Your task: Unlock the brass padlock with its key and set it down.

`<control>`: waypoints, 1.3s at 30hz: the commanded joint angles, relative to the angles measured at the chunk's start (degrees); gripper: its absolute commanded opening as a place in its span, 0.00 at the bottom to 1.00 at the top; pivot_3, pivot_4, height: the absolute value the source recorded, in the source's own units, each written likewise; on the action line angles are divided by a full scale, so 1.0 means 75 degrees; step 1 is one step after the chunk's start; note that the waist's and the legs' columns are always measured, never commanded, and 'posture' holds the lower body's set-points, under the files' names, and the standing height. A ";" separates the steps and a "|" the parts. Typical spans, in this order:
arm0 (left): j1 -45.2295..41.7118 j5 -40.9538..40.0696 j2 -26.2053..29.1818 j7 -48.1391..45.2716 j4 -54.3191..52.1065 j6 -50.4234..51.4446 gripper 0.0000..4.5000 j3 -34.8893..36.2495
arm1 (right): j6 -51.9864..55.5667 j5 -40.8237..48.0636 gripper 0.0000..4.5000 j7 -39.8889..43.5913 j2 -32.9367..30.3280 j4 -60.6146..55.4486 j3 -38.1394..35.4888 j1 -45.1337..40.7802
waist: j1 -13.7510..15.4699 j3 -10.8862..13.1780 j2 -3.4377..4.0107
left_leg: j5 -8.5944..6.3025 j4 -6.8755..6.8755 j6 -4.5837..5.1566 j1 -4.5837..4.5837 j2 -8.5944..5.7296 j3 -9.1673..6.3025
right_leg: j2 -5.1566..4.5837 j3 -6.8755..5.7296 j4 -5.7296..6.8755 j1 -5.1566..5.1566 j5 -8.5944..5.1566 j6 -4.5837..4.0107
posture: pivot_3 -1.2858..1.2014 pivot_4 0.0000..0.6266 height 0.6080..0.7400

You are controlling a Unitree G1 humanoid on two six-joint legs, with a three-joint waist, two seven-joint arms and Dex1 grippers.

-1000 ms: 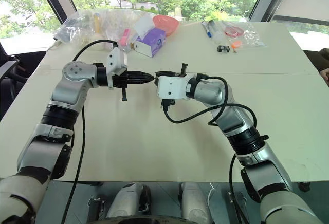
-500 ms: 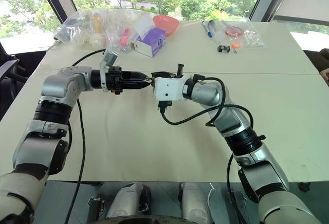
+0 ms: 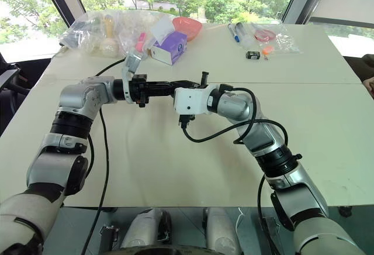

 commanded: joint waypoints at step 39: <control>0.0603 -0.0869 0.0557 -0.0267 -0.1903 0.0790 0.00 0.0408 | 0.3375 0.2476 0.98 -0.0737 0.0273 -0.1837 -0.1897 0.1038 | 0.0016 -0.0001 0.0001 | 0.0000 0.0001 0.0001 -0.0001 -0.0002 -0.0007 | 0.0000 0.0000 0.0004 0.0000 0.0001 0.0001 | 0.52 0.24 0.96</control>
